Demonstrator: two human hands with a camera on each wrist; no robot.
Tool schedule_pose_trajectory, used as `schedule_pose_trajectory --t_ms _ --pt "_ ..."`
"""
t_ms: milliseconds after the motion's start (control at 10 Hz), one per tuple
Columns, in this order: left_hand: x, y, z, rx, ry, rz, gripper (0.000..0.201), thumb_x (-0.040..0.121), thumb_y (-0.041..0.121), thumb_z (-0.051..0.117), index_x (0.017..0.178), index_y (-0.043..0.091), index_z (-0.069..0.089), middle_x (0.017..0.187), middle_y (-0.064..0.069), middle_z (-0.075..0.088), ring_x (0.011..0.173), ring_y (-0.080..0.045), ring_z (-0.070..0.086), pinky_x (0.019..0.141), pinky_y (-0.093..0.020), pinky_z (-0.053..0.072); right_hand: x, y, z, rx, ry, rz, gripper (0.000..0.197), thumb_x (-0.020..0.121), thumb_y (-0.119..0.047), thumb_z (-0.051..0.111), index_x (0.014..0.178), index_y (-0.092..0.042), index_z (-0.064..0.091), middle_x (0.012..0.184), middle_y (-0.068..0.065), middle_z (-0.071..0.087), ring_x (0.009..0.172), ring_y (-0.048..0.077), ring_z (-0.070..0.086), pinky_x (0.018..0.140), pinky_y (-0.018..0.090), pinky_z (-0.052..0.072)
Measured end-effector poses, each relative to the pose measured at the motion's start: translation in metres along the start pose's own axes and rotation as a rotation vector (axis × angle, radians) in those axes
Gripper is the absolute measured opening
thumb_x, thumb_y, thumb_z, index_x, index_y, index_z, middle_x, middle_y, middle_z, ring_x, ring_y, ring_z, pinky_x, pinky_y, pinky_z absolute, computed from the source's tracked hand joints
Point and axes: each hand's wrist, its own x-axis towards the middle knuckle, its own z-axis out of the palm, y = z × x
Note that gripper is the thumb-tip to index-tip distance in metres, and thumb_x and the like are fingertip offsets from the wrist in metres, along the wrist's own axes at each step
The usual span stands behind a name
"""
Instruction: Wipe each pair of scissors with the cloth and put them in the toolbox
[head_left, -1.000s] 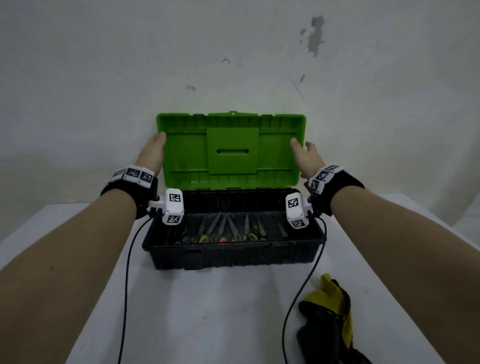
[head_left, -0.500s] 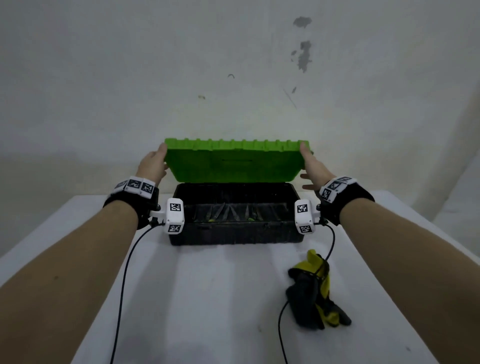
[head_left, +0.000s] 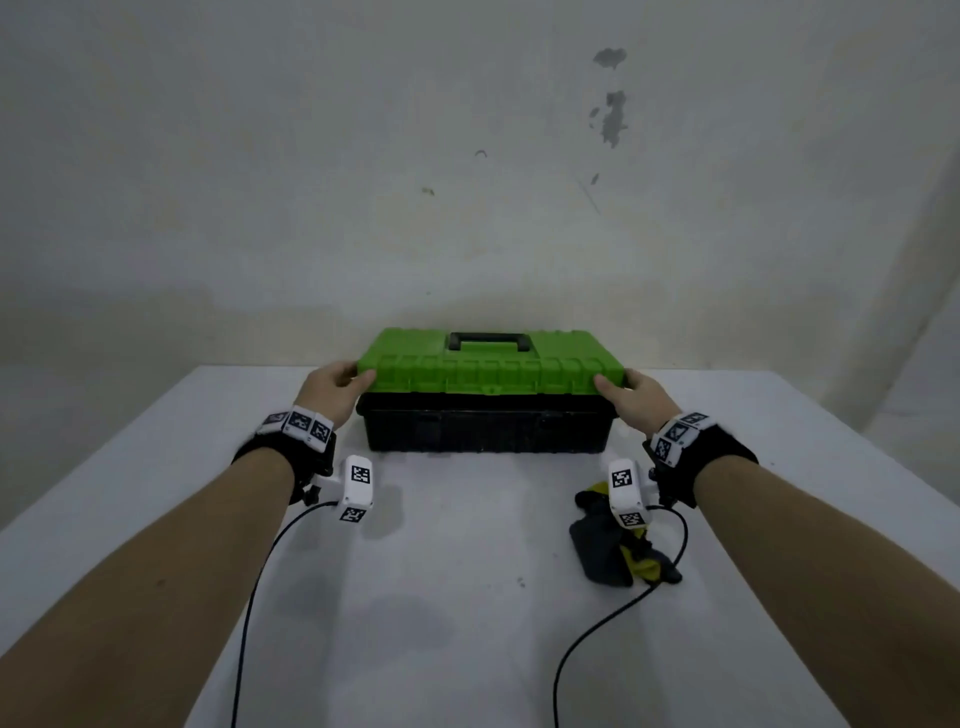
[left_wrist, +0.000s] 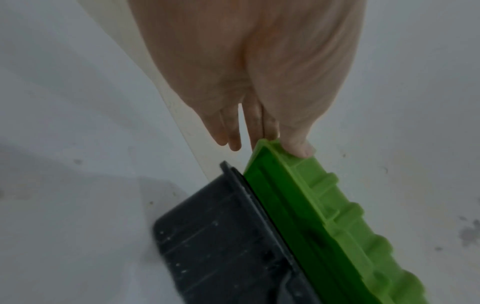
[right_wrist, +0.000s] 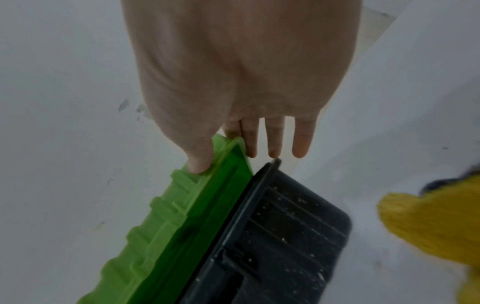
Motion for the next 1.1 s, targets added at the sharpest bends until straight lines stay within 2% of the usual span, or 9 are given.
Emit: schedule_pose_trajectory --t_ms 100,200,400,600,700,800,900,1000,1100 --pt "-0.005 -0.010 0.000 0.067 -0.023 0.000 0.034 0.094 0.021 0.067 0.125 0.007 0.067 0.118 -0.013 0.070 0.108 -0.021 0.064 0.089 -0.024 0.041 -0.006 0.008 0.006 -0.048 -0.001 -0.008 0.048 0.096 -0.032 0.057 0.134 -0.005 0.051 0.131 0.014 0.058 0.117 0.030 0.055 0.090 0.030 0.042" --pt "-0.007 -0.018 0.002 0.154 -0.026 0.009 0.037 0.089 0.024 0.072 0.124 0.013 0.069 0.116 -0.011 0.071 0.111 -0.025 0.065 0.087 -0.025 0.041 -0.007 0.016 0.012 -0.068 0.000 -0.015 0.046 0.096 -0.029 0.057 0.134 -0.005 0.051 0.131 0.014 0.058 0.116 0.031 0.056 0.089 0.030 0.043" --pt "-0.007 -0.022 0.011 0.174 0.048 -0.018 0.040 0.089 0.025 0.072 0.126 0.011 0.067 0.120 -0.015 0.070 0.113 -0.030 0.063 0.085 -0.025 0.040 -0.002 0.021 0.016 -0.120 0.035 -0.035 0.044 0.096 -0.032 0.057 0.133 -0.008 0.051 0.129 0.013 0.059 0.115 0.032 0.057 0.097 0.040 0.046" --pt "-0.011 -0.019 0.023 0.178 0.106 -0.040 0.039 0.094 0.027 0.067 0.130 0.014 0.065 0.119 -0.017 0.070 0.112 -0.033 0.063 0.083 -0.026 0.041 -0.002 0.013 0.024 -0.169 0.045 -0.012 0.044 0.098 -0.034 0.053 0.132 -0.007 0.051 0.127 0.016 0.059 0.114 0.034 0.057 0.095 0.040 0.046" --pt "-0.021 -0.021 0.025 0.201 0.065 -0.068 0.051 0.097 0.031 0.061 0.143 0.011 0.052 0.136 -0.017 0.059 0.125 -0.034 0.055 0.098 -0.033 0.042 -0.005 0.015 0.025 -0.204 0.034 0.002 0.044 0.099 -0.034 0.051 0.132 -0.005 0.050 0.128 0.017 0.059 0.114 0.034 0.056 0.094 0.038 0.045" --pt "-0.036 -0.025 0.020 0.148 0.063 -0.101 0.066 0.098 0.027 0.060 0.153 0.005 0.032 0.154 -0.017 0.038 0.140 -0.033 0.040 0.115 -0.042 0.033 -0.009 0.014 0.022 -0.291 0.038 0.030 0.051 0.099 -0.034 0.050 0.138 -0.002 0.044 0.139 0.018 0.050 0.126 0.033 0.049 0.100 0.036 0.040" --pt "-0.057 -0.028 0.006 0.043 0.126 -0.035 0.057 0.096 0.012 0.062 0.147 0.001 0.040 0.148 -0.020 0.043 0.132 -0.035 0.047 0.110 -0.044 0.039 -0.021 -0.005 0.005 -0.293 0.057 0.008 0.065 0.098 -0.041 0.049 0.148 -0.003 0.029 0.153 0.014 0.032 0.139 0.030 0.034 0.111 0.036 0.031" --pt "-0.083 -0.021 -0.014 0.000 0.164 0.005 0.041 0.093 0.007 0.064 0.133 0.006 0.056 0.130 -0.015 0.055 0.115 -0.031 0.058 0.098 -0.041 0.049 -0.035 -0.036 -0.020 -0.256 0.093 -0.097 0.063 0.098 -0.044 0.047 0.148 -0.008 0.031 0.154 0.010 0.032 0.139 0.026 0.034 0.112 0.036 0.031" --pt "-0.106 -0.021 -0.029 -0.025 0.120 0.027 0.023 0.088 0.012 0.071 0.111 0.013 0.068 0.100 -0.002 0.069 0.090 -0.022 0.066 0.072 -0.016 0.049 -0.067 -0.084 -0.051 -0.135 0.218 -0.291 0.055 0.098 -0.041 0.049 0.143 -0.011 0.039 0.148 0.006 0.040 0.135 0.020 0.038 0.110 0.032 0.032"
